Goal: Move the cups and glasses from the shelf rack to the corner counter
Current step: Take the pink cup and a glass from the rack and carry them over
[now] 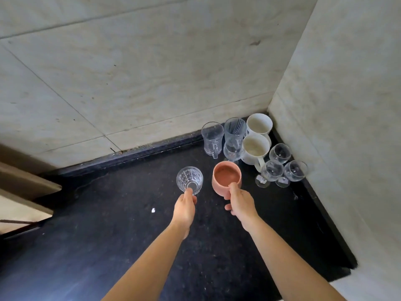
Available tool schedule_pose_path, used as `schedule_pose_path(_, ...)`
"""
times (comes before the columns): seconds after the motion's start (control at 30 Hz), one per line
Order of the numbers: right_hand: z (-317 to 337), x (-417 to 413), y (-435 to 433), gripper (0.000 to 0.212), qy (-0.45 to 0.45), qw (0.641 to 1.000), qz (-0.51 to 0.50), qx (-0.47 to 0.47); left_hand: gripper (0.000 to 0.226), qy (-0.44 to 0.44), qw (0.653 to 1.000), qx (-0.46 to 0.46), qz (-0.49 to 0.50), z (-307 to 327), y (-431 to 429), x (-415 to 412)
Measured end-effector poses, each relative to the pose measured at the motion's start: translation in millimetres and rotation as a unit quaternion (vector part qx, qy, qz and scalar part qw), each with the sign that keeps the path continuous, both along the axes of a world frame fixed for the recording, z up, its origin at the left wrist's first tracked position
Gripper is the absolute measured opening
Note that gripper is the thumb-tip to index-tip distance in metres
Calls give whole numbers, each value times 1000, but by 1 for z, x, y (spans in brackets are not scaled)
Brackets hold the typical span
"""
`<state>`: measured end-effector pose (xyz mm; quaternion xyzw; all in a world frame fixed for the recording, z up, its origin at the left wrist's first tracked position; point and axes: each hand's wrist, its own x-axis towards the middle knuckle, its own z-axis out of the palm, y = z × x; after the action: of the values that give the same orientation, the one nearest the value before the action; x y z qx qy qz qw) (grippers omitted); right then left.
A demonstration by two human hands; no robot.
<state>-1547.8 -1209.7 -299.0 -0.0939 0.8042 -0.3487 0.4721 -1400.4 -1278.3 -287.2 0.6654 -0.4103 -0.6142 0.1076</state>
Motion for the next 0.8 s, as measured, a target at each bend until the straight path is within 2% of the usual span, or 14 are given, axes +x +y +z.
schedule_pose_path(0.23,-24,-3,-29,42,7,999,51,8,39,-1,1000,2,-5,-26,-35,-12)
schedule_pose_path(0.4,-31,0,-36,32,-26,999,-4,-35,45,7,1000,-18,-17,-29,-54,-22)
schedule_pose_path(0.8,-37,1,-40,47,-21,999,32,5,55,5,994,-60,-88,-28,-92,-48)
